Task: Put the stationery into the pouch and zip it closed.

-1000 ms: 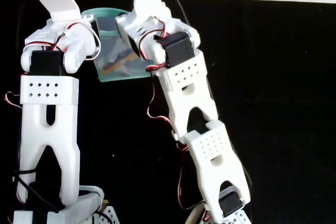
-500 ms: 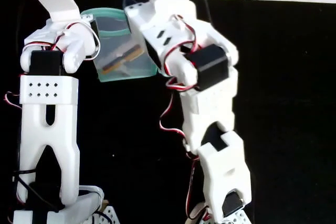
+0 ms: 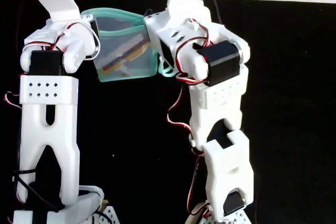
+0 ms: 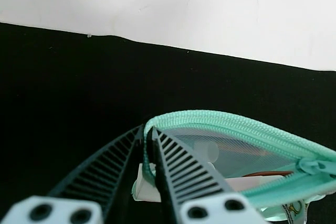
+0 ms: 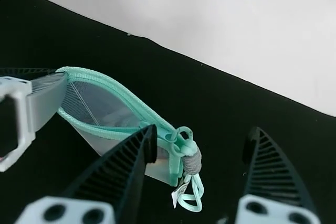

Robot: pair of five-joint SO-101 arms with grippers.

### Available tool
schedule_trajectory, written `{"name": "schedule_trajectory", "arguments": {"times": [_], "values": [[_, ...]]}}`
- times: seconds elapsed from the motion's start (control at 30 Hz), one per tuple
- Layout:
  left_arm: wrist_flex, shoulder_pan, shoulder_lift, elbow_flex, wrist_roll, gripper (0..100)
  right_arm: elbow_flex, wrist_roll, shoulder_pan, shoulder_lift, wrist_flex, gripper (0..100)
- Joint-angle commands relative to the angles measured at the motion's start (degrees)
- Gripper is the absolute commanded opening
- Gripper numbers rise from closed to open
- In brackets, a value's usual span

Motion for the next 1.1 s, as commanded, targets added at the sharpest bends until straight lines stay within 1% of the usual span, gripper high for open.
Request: {"name": "schedule_trajectory", "arguments": {"times": [0.0,0.13,0.27,0.4,0.53,0.67,0.93,1.07], "values": [[0.0,0.3,2.4,0.6,0.4,1,1.0,1.0,0.4,-3.6,0.7,26.3],[0.0,0.3,2.4,0.6,0.4,1,6.5,1.0,-1.2,-8.9,0.7,26.2],[0.0,0.3,2.4,0.6,0.4,1,19.7,1.1,-2.9,-15.9,0.6,26.2],[0.0,0.3,2.4,0.6,0.4,1,32.2,1.6,-2.5,-20.0,0.4,26.2],[0.0,0.3,2.4,0.7,0.4,1,40.0,5.7,-2.5,-20.9,0.4,25.3],[0.0,0.3,2.4,0.7,0.4,1,43.2,9.1,-2.4,-20.9,0.4,19.3],[0.0,0.3,2.4,0.7,0.4,1,43.8,13.0,-2.4,-21.0,0.5,19.0],[0.0,0.3,2.4,0.7,0.4,1,45.4,13.1,-2.8,-21.1,0.6,18.9]]}}
